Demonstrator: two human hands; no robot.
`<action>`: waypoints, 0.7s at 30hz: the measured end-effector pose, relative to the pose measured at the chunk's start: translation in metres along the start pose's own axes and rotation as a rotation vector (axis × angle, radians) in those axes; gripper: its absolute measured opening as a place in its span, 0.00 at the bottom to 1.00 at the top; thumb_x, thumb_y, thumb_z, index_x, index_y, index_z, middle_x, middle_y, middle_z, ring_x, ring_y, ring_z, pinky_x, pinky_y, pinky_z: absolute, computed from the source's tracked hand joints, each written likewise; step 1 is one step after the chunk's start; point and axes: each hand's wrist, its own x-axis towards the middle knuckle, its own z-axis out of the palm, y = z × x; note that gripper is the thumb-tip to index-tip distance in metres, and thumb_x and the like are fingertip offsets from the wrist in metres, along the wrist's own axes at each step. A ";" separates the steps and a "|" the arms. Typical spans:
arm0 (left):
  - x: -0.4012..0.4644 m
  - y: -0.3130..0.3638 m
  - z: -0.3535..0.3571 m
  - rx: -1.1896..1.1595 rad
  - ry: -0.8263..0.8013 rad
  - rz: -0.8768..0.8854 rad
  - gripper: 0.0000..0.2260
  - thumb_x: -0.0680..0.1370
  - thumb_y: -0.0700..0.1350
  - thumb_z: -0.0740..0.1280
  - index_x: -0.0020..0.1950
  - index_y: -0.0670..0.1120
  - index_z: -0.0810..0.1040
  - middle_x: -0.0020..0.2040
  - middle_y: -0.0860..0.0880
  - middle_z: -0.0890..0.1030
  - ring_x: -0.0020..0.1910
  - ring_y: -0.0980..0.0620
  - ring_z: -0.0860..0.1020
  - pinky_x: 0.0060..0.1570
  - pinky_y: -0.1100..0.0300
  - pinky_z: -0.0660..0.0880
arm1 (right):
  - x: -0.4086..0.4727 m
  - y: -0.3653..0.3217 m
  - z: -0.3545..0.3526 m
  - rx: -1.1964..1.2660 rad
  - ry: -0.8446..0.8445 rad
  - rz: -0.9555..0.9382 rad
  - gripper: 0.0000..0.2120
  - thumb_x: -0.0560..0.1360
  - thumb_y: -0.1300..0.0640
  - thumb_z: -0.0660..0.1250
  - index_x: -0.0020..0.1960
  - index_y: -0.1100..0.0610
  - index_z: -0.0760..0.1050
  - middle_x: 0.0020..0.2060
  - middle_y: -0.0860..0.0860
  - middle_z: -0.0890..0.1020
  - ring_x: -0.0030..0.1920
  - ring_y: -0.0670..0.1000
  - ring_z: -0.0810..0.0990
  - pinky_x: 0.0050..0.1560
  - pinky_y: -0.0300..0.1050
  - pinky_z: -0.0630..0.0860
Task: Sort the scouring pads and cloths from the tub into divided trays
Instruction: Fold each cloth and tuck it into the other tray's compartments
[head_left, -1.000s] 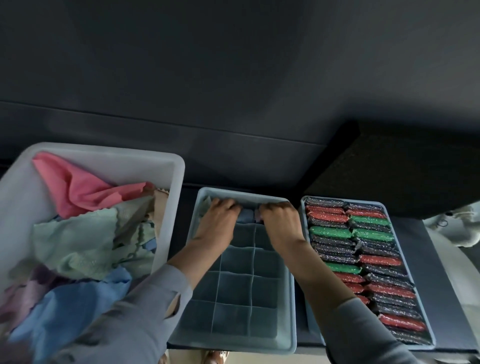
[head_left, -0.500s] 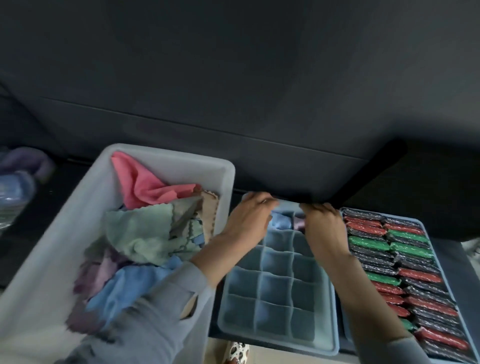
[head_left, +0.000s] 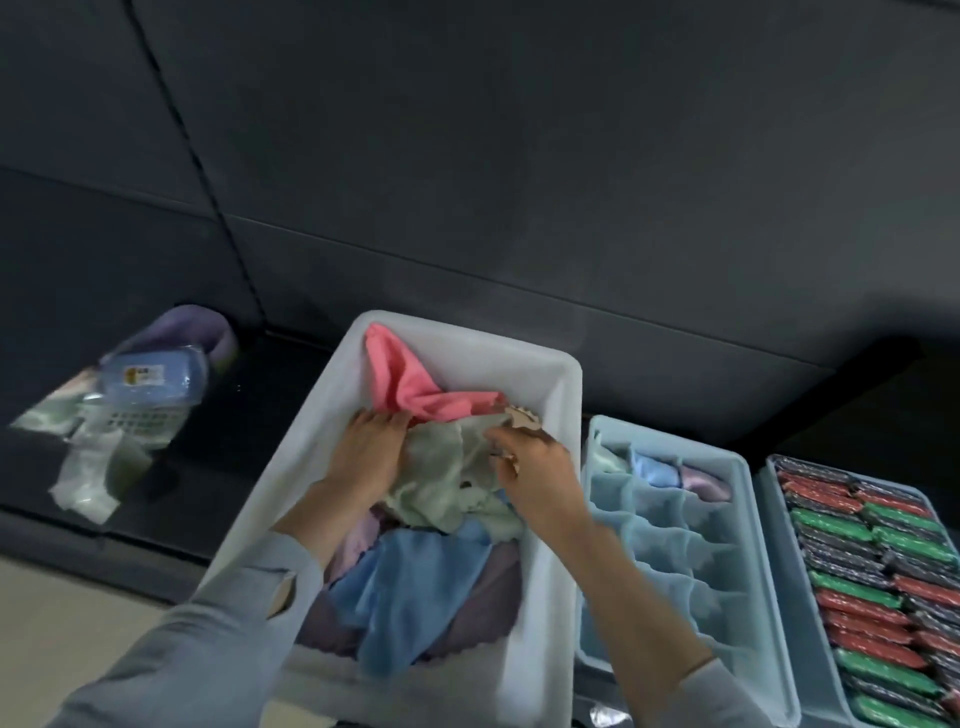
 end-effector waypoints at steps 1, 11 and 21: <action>0.002 -0.001 -0.007 -0.028 0.009 0.003 0.15 0.76 0.39 0.65 0.62 0.48 0.78 0.56 0.45 0.82 0.52 0.42 0.79 0.57 0.52 0.71 | 0.004 -0.004 0.005 0.018 -0.077 0.048 0.16 0.73 0.62 0.66 0.59 0.52 0.79 0.48 0.52 0.84 0.49 0.58 0.81 0.49 0.47 0.75; 0.003 -0.021 -0.006 -0.096 -0.275 -0.140 0.19 0.76 0.53 0.68 0.64 0.48 0.72 0.60 0.44 0.78 0.59 0.41 0.77 0.57 0.50 0.73 | 0.027 -0.010 0.041 0.487 -0.347 0.454 0.35 0.72 0.56 0.74 0.74 0.52 0.62 0.54 0.52 0.77 0.56 0.55 0.79 0.59 0.53 0.78; -0.008 0.004 -0.050 -0.310 0.234 0.162 0.07 0.71 0.50 0.75 0.47 0.51 0.85 0.39 0.54 0.77 0.39 0.52 0.76 0.41 0.59 0.71 | 0.016 -0.014 0.002 0.912 -0.016 0.553 0.10 0.73 0.61 0.74 0.36 0.56 0.75 0.30 0.50 0.74 0.29 0.47 0.71 0.29 0.38 0.69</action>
